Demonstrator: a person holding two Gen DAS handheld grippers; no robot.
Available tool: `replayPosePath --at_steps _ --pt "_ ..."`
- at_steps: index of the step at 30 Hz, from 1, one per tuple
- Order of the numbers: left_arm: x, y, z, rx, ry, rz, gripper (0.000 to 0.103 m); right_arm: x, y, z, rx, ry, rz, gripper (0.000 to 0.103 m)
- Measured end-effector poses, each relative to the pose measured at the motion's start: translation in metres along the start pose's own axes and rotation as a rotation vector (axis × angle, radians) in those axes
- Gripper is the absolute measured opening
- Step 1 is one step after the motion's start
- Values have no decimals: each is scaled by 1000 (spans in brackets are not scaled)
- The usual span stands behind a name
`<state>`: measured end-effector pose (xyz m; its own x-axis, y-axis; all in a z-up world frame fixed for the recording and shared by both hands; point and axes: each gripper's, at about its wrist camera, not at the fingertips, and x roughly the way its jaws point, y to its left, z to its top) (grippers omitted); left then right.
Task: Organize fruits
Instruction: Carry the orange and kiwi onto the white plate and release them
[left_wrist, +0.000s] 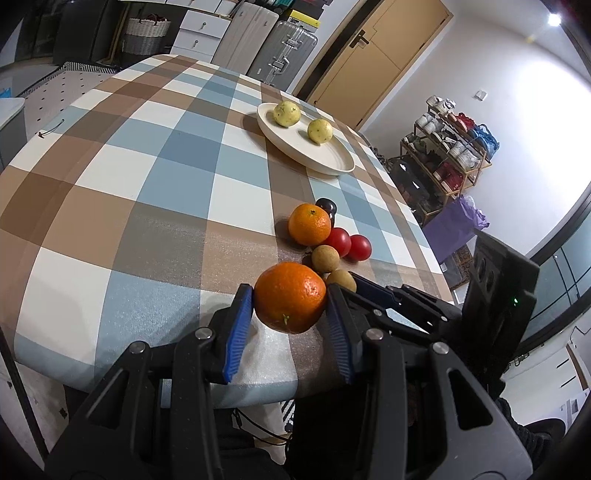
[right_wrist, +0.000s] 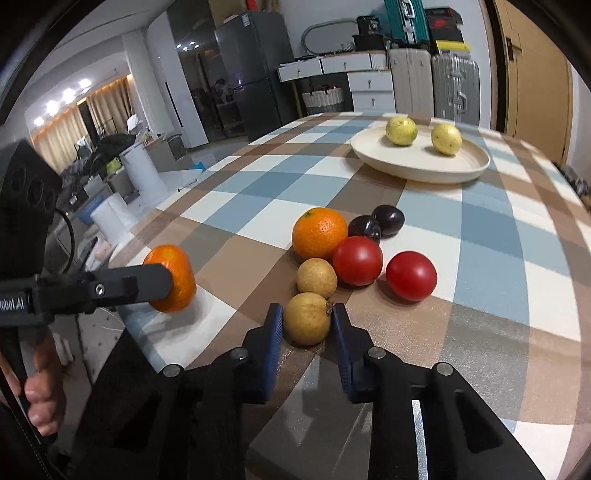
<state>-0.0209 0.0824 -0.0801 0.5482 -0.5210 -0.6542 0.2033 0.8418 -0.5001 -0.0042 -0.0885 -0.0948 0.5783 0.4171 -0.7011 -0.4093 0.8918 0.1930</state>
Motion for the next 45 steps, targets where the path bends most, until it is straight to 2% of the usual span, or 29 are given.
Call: replayPosePath --at_steps 7,22,31,45 --pt "4 -16 14 78 -4 38 37 -8 -3 0 16 -30 17 27" --pt "18 -39 49 126 -18 40 37 -25 -25 13 74 -81 61 27" --pt "38 -44 84 124 -18 41 37 -34 -50 43 100 -122 71 27" --pt "85 -53 170 128 -26 54 37 -17 -95 112 89 -129 67 27"
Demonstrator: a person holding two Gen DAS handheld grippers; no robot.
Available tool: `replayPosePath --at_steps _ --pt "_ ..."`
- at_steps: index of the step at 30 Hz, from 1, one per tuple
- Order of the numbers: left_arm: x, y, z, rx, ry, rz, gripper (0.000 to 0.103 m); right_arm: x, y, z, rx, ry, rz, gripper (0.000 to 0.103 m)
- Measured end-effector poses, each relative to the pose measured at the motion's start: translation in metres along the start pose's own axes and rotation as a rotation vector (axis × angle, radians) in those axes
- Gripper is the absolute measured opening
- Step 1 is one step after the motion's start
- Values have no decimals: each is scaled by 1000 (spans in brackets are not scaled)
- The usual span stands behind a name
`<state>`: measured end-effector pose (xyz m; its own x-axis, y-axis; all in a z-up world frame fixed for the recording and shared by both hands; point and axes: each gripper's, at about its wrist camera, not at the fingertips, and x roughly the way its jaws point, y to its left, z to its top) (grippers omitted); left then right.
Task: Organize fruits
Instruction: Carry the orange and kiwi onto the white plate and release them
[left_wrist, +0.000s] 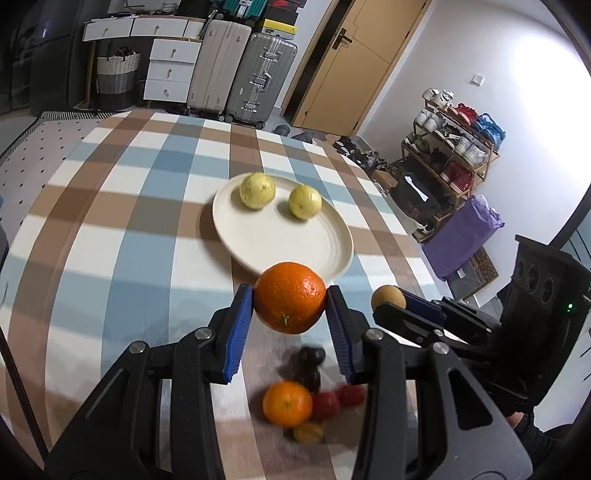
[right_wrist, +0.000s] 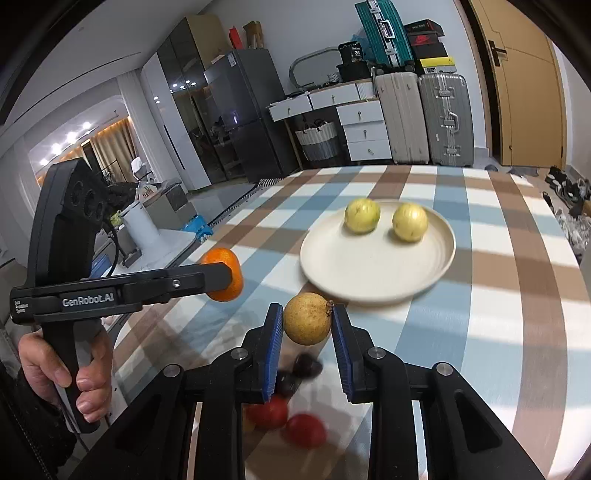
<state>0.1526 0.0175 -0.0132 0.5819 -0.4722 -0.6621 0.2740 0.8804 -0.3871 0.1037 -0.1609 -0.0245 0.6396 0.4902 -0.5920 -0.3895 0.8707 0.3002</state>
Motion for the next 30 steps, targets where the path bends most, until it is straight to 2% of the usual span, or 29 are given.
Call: replayPosePath --at_steps 8,16,30 --pt "53 1 48 26 47 29 37 27 -23 39 -25 10 -24 27" --pt "103 20 79 9 95 43 37 65 -41 66 -45 30 -41 27" --pt "156 47 99 -3 150 59 37 129 -62 78 -49 102 -66 27"
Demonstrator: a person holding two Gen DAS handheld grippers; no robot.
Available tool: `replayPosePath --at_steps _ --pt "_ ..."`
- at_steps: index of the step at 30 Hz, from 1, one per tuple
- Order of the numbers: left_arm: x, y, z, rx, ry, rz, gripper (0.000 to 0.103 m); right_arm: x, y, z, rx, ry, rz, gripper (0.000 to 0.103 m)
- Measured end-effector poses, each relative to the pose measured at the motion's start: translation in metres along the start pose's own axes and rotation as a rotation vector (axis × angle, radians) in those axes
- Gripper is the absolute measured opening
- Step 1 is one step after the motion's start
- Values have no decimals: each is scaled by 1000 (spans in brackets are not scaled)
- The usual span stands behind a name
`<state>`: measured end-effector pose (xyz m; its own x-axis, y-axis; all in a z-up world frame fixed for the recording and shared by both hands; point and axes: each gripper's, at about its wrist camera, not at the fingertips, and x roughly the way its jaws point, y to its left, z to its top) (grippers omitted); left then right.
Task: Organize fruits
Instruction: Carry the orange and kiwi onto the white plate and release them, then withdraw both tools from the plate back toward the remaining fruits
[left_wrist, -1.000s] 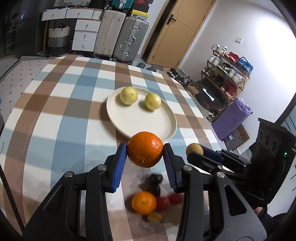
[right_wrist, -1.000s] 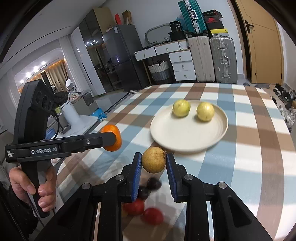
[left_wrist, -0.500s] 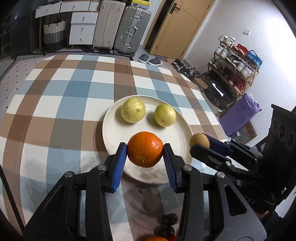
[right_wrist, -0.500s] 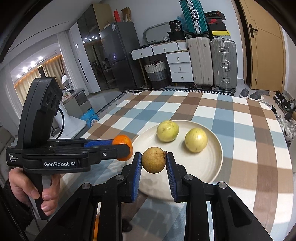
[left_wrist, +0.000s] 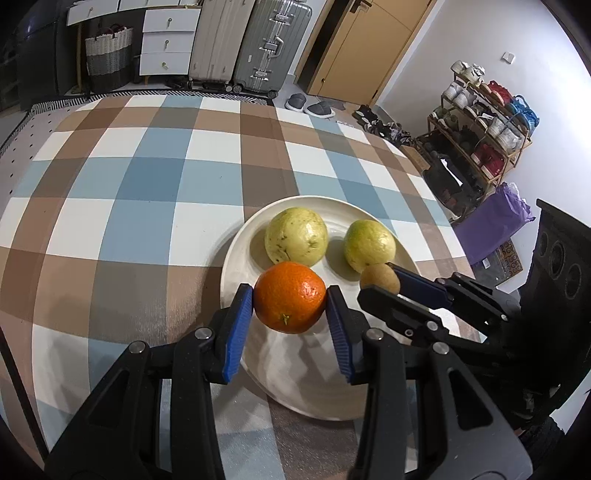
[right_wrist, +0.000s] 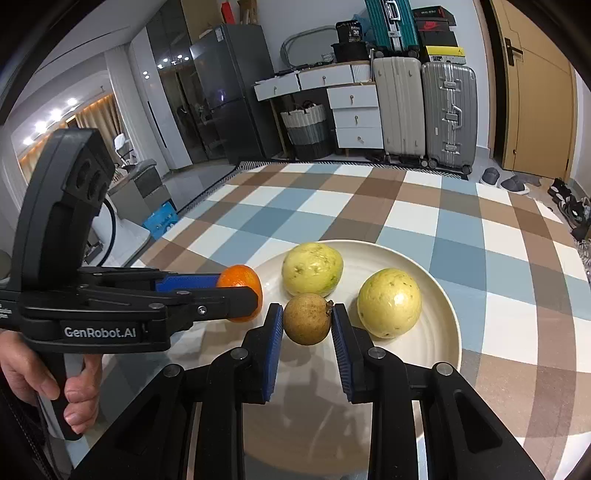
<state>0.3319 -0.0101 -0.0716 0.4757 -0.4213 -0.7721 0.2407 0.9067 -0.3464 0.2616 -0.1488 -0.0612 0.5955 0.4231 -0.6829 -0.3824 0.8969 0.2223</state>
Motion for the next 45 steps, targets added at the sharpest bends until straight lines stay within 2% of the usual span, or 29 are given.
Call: replayPosePath --at_steps 11,15,17,19,20,24,28,34,39,43,45 --pt "17 6 5 -13 17 -20 37 25 -5 -2 6 28 -12 29" --pt "20 6 6 -15 28 -25 37 24 -4 -3 0 11 -24 42" --pt "19 8 5 -33 33 -35 39 20 -4 -5 -3 5 -30 44" --pt "16 9 5 -41 27 -62 50 15 -4 -7 -1 -1 -38 46" --pt "14 9 4 -38 25 -60 61 10 -4 -9 6 -4 -42 46" --pt "1 3 3 -25 6 -31 62 -7 -1 -16 6 -20 -42 47" --pt "-17 -2 -2 -26 -14 -35 62 -31 5 -25 -15 -40 -66 47" --pt "-57 -16 -17 -5 -63 -27 63 -74 12 -37 18 -92 -68 50" --pt "-93 -30 -36 25 -116 6 73 -107 20 -45 41 -139 -69 53" --pt "-122 -41 -54 40 -164 28 77 -130 29 -50 46 -176 -71 60" --pt "-138 -47 -64 47 -188 37 81 -141 35 -53 48 -196 -68 68"
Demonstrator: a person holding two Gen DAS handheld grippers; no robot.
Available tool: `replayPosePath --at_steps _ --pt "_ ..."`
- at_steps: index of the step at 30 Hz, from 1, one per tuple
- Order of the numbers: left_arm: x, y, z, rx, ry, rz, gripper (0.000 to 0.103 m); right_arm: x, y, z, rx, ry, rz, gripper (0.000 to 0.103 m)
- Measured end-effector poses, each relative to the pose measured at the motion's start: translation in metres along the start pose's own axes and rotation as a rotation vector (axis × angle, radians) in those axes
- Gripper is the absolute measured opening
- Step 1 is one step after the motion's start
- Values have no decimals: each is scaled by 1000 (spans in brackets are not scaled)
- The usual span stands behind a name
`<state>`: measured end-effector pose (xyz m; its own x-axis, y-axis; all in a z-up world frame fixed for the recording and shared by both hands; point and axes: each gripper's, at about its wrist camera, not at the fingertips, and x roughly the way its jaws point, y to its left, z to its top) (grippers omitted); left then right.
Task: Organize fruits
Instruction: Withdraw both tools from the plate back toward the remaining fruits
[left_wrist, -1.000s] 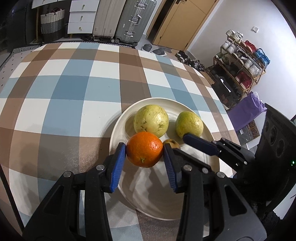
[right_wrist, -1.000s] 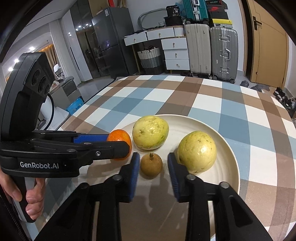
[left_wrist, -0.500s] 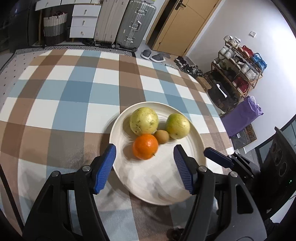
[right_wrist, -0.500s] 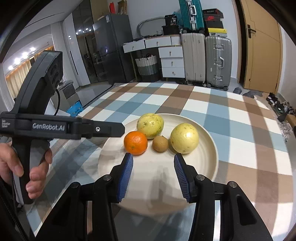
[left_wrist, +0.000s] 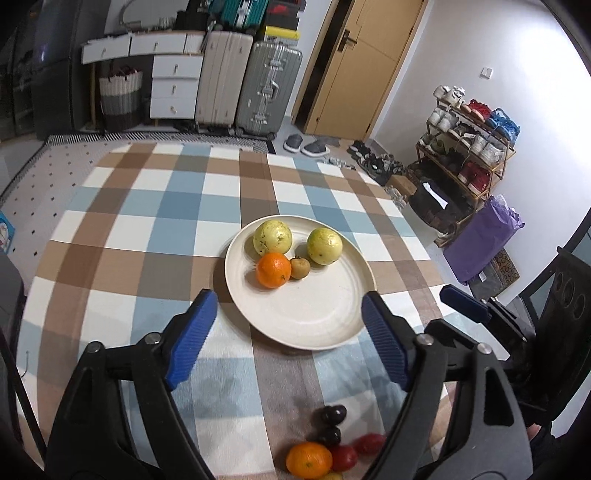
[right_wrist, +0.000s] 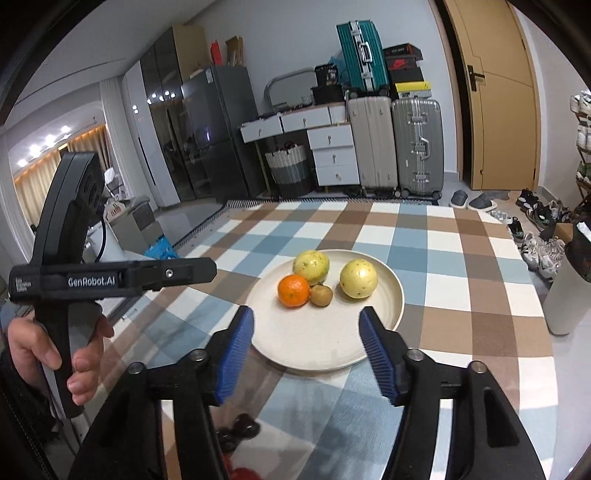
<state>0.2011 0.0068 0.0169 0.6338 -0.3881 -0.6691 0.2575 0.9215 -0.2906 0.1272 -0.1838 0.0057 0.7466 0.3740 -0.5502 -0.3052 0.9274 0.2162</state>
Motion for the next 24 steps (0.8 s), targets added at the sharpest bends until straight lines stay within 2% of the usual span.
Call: replayPosePath --at_steps 6,8,10,12,24 --pt "-40 -13 -18 17 -55 25 84 -33 12 -4 16 -60 6 85" --pt "-52 -15 -27 17 -68 37 86 -43 16 -7 22 -78 13 86" --pt "-62 -17 -34 20 -84 61 90 -50 20 -9 24 -87 16 88" --pt "-72 -18 -42 16 -101 85 101 -56 23 -12 26 -92 16 91" --pt "-105 -9 -87 -39 -139 130 102 -86 38 -35 6 -123 12 102"
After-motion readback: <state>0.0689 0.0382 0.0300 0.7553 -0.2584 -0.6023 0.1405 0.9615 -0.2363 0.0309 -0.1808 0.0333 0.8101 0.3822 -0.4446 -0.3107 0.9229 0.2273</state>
